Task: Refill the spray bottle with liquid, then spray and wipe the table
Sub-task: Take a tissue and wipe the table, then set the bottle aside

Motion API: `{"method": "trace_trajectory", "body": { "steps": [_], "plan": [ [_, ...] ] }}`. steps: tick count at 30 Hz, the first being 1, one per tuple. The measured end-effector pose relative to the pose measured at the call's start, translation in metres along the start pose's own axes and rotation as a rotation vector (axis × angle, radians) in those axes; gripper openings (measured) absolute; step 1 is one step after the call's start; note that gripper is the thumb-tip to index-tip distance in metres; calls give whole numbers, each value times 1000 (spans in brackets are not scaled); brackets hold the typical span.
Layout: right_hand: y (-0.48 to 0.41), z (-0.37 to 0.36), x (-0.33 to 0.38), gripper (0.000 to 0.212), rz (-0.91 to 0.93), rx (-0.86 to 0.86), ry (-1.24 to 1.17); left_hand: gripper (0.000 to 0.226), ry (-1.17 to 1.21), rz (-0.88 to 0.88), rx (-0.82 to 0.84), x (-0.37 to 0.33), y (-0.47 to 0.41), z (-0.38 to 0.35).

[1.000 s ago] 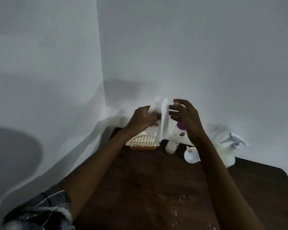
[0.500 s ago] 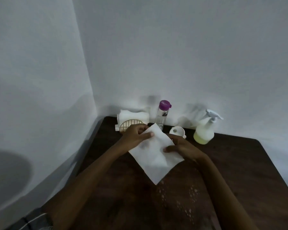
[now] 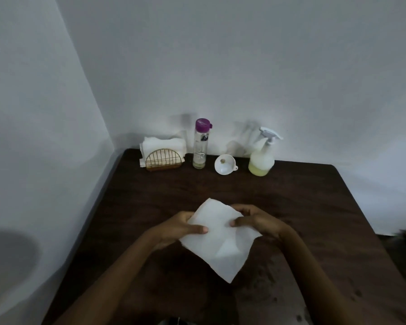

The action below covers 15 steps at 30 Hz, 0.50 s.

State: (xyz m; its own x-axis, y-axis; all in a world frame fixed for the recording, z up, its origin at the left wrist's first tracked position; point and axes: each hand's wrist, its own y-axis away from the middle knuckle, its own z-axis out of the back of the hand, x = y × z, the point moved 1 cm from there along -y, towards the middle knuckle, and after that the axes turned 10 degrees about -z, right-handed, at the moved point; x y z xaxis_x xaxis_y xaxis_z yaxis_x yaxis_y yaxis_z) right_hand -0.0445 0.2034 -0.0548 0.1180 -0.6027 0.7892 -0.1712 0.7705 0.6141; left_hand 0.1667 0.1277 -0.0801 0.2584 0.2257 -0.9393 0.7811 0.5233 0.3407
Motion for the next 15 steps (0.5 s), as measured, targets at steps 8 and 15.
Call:
{"method": "trace_trajectory", "body": {
  "steps": [8, 15],
  "plan": [
    [4, 7, -32, 20, 89, -601, -64, 45, -66, -12, -266, 13, -22, -37],
    [6, -40, -47, 14, 257, -890, -190, 7, 107, 3, -482, -3, -43, -79]
  ]
}}
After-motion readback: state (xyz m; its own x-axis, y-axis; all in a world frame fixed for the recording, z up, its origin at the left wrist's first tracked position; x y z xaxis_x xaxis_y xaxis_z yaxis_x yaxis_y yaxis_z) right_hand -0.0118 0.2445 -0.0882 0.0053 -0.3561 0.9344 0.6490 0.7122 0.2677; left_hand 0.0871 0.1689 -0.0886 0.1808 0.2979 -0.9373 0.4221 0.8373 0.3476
